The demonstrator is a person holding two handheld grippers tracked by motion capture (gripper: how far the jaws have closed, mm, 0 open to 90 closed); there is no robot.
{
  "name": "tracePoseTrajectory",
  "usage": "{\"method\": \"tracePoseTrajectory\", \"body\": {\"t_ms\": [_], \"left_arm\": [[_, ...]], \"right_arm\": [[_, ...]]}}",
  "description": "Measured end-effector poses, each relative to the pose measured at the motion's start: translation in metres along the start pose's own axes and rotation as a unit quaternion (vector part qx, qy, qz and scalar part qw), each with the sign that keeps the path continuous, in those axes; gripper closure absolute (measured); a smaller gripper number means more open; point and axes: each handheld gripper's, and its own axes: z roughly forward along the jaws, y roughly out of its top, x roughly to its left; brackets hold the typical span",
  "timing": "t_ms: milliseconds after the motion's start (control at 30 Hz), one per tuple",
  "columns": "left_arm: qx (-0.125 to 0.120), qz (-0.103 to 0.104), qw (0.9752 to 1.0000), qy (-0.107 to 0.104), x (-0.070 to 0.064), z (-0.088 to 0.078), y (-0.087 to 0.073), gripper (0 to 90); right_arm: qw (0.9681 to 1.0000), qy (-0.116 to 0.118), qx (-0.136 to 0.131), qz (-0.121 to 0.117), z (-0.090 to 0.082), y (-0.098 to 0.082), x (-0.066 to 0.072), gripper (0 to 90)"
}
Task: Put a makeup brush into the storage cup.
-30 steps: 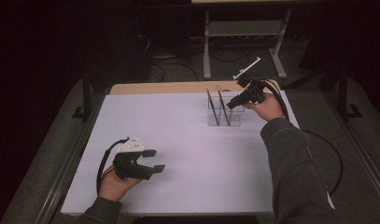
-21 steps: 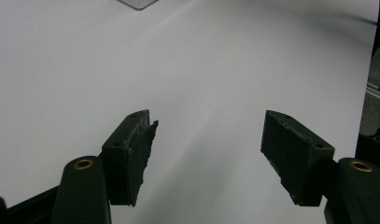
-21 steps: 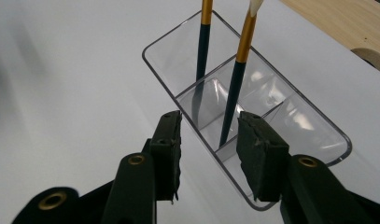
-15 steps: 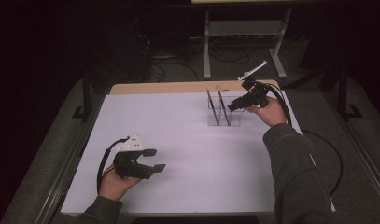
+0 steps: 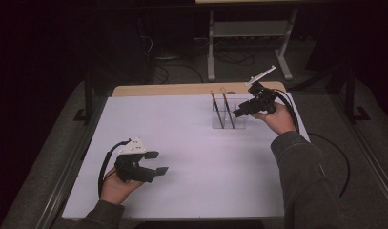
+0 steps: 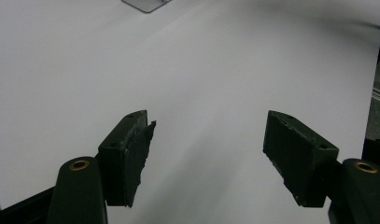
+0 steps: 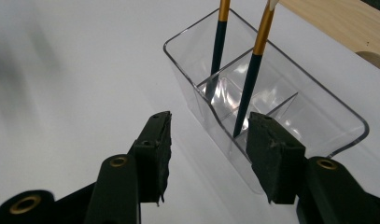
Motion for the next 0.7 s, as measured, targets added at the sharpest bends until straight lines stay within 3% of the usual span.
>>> {"method": "tracePoseTrajectory", "body": {"t_ms": [700], "left_arm": [[0.002, -0.009, 0.9999, 0.012, 0.006, -0.002, -0.003, 28.9]], "right_arm": [[0.9997, 0.001, -0.02, 0.011, -0.004, -0.026, 0.011, 39.6]]}}
